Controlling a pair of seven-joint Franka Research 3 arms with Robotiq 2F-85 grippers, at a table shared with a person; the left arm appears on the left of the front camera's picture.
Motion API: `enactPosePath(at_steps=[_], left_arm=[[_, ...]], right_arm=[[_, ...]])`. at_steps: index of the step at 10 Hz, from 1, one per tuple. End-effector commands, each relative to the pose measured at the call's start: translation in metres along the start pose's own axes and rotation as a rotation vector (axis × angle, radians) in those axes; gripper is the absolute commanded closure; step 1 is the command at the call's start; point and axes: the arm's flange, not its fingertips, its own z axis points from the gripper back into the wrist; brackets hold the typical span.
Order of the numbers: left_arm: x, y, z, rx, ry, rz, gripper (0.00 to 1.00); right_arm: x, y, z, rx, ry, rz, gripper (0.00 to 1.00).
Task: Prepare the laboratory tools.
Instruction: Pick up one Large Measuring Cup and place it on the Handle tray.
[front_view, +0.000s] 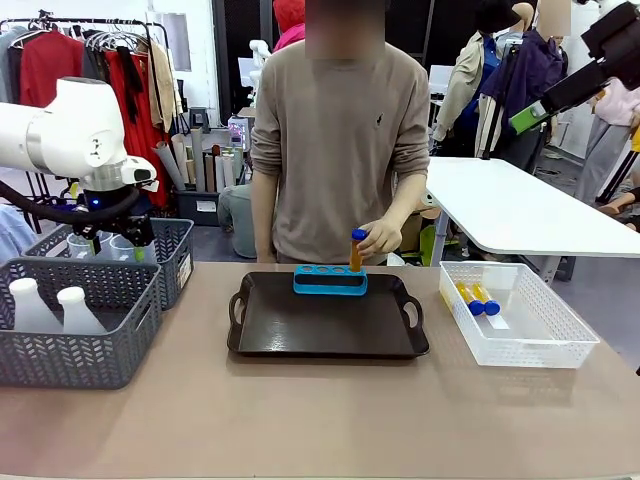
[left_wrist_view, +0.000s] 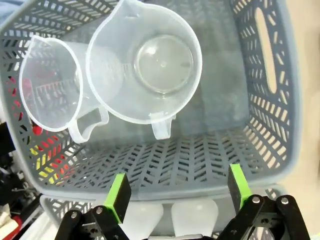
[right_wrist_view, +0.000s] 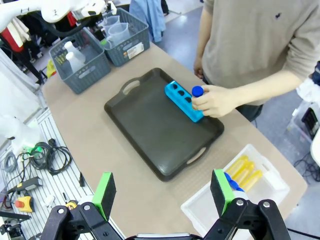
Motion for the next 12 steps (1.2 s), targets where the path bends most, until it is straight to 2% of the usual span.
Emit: enactPosePath(at_steps=[1, 2, 5, 8, 12], left_arm=[[0.01, 0.002, -0.012, 0.016, -0.004, 0.034, 0.0], [0.011, 0.002, -0.02, 0.009, 0.008, 0.048, 0.0], [0.017, 0.004, -0.032, -0.01, -0.049, 0.038, 0.0], [0.024, 0.005, -0.043, -0.003, -0.064, 0.053, 0.0], [0.026, 0.008, -0.044, 0.019, -0.06, 0.055, 0.76]], right_arm=[[0.002, 0.0, 0.0, 0.014, -0.018, 0.006, 0.0], [0.002, 0.0, 0.0, 0.014, -0.018, 0.006, 0.0], [0.002, 0.0, 0.0, 0.014, -0.018, 0.006, 0.0], [0.002, 0.0, 0.0, 0.014, -0.018, 0.006, 0.0], [0.002, 0.0, 0.0, 0.014, -0.018, 0.006, 0.0]])
